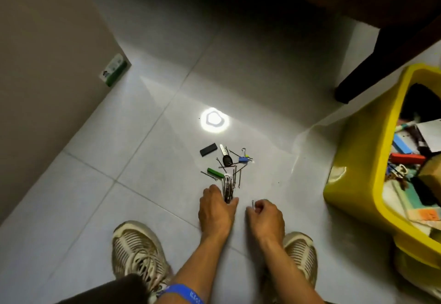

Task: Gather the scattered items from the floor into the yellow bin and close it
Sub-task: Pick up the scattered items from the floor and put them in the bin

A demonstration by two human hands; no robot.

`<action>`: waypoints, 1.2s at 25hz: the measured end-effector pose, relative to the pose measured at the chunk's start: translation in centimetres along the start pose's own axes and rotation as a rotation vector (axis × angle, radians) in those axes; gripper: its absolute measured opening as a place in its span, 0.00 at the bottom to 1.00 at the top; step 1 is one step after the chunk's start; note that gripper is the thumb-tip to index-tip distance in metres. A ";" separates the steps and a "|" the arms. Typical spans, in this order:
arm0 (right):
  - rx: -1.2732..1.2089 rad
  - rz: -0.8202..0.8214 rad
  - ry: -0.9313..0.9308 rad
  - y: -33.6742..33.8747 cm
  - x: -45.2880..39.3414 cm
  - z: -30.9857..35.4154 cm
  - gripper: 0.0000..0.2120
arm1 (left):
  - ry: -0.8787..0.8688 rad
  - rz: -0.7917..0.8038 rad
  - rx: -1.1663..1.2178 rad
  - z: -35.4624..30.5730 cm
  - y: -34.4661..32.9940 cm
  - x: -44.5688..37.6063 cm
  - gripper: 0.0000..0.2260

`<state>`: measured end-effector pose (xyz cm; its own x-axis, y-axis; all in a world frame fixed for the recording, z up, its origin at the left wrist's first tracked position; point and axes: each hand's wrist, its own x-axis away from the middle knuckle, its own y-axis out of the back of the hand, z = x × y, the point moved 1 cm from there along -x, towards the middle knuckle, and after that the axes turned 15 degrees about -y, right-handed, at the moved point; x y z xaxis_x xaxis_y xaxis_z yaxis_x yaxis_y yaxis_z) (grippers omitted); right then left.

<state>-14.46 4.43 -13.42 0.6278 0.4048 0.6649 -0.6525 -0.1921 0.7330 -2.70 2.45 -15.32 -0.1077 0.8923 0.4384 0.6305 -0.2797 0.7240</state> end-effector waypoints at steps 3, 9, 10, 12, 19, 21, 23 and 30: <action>0.075 -0.123 0.106 -1.6 -0.5 0.6 0.10 | -0.058 -0.080 0.010 0.0 -0.5 -1.4 0.15; 0.053 -0.192 0.211 -3.0 -0.1 0.6 0.06 | -0.112 -0.082 0.097 1.7 0.5 -2.0 0.06; 0.063 -0.183 0.204 -2.8 -0.2 0.6 0.06 | -0.115 -0.073 0.071 1.7 0.6 -2.0 0.07; 0.144 -0.170 0.218 -2.6 -0.2 0.2 0.07 | -0.103 -0.066 0.034 1.5 0.9 -2.1 0.09; 0.106 -0.205 0.197 -1.8 -0.5 -2.3 0.13 | -0.053 -0.068 0.022 2.9 1.5 -1.3 0.09; 0.031 -0.199 0.124 -1.6 -1.0 -2.0 0.11 | 0.017 -0.076 0.126 3.0 1.8 -1.6 0.07; -0.002 -0.184 0.071 -1.6 -1.4 -1.3 0.09 | 0.107 -0.094 0.283 3.4 2.4 -2.2 0.05; 0.029 -0.212 0.000 -1.8 -1.6 -1.6 0.09 | 0.325 0.038 1.021 4.9 3.8 -2.7 0.09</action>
<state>-14.98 5.56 -15.99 0.7495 0.4391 0.4955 -0.4933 -0.1286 0.8603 3.79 0.71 -16.41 -0.1791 0.7101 0.6809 0.9661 0.2578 -0.0147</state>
